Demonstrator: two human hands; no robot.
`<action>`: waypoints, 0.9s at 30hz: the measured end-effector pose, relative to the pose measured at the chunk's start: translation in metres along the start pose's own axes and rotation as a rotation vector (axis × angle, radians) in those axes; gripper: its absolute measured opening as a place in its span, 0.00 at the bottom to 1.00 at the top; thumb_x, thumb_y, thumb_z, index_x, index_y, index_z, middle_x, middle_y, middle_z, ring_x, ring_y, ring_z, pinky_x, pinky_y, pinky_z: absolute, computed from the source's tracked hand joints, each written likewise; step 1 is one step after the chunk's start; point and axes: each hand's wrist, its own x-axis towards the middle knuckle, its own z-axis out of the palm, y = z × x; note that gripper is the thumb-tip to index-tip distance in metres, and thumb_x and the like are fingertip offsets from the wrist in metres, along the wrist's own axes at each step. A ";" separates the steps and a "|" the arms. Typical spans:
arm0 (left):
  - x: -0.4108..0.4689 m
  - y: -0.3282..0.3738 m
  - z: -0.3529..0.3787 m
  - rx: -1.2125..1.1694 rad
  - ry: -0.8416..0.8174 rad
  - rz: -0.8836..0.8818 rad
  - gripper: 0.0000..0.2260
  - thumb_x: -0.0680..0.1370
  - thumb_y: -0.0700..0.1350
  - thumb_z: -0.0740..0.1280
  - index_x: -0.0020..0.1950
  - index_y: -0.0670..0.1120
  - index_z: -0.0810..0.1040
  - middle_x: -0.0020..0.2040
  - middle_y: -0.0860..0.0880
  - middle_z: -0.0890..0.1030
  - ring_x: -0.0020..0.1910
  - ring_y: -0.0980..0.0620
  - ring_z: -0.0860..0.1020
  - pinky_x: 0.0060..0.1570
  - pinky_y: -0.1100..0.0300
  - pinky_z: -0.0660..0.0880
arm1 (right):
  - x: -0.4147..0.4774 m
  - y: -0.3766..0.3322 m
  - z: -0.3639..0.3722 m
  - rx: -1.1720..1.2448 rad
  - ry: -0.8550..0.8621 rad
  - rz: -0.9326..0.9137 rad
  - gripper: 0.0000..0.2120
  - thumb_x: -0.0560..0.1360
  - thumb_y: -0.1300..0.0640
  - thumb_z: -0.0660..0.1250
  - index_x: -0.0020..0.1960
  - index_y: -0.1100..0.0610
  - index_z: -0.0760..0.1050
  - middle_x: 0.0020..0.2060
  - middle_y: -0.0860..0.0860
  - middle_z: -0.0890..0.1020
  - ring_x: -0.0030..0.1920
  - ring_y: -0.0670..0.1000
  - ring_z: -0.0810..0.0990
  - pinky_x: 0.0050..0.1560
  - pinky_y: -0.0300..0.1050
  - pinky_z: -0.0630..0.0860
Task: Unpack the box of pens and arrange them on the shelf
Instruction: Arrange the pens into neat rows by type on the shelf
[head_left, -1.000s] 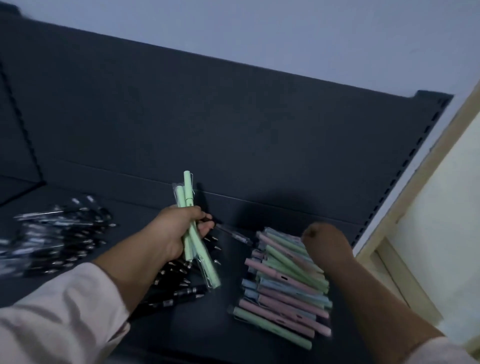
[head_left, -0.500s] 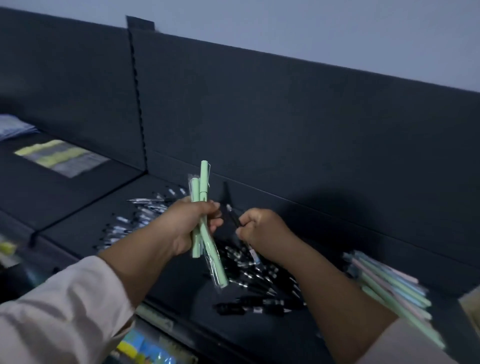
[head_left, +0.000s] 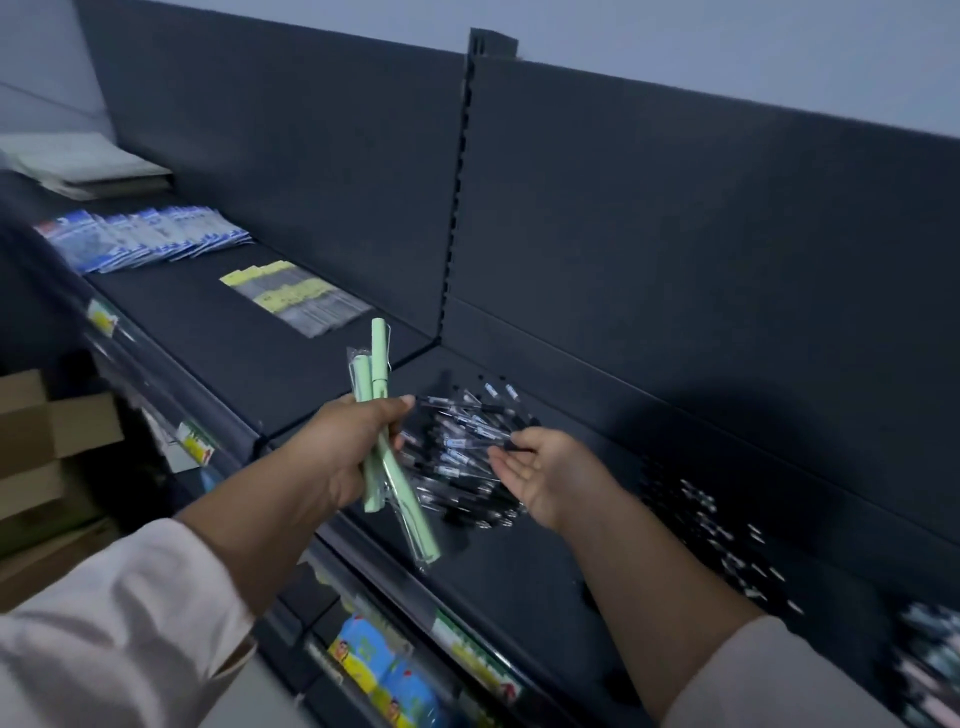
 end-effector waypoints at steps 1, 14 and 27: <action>0.001 0.000 -0.001 -0.009 0.006 0.000 0.08 0.76 0.41 0.69 0.43 0.45 0.69 0.30 0.49 0.69 0.26 0.53 0.69 0.29 0.59 0.69 | 0.002 0.001 0.001 -0.019 0.022 -0.013 0.04 0.78 0.69 0.61 0.52 0.69 0.71 0.46 0.61 0.76 0.47 0.56 0.80 0.50 0.47 0.77; -0.016 -0.018 0.078 -0.061 -0.080 -0.057 0.10 0.75 0.48 0.71 0.42 0.47 0.71 0.33 0.49 0.71 0.30 0.52 0.71 0.25 0.61 0.72 | -0.052 0.006 -0.036 -0.929 -0.317 -0.434 0.11 0.74 0.57 0.70 0.55 0.59 0.76 0.46 0.55 0.83 0.43 0.45 0.80 0.47 0.40 0.77; -0.053 -0.049 0.166 0.209 -0.480 -0.158 0.07 0.76 0.47 0.68 0.42 0.45 0.74 0.30 0.49 0.73 0.26 0.56 0.70 0.21 0.66 0.66 | -0.083 -0.027 -0.139 -0.844 -0.108 -0.353 0.07 0.71 0.62 0.69 0.44 0.52 0.74 0.37 0.48 0.78 0.39 0.46 0.76 0.36 0.40 0.72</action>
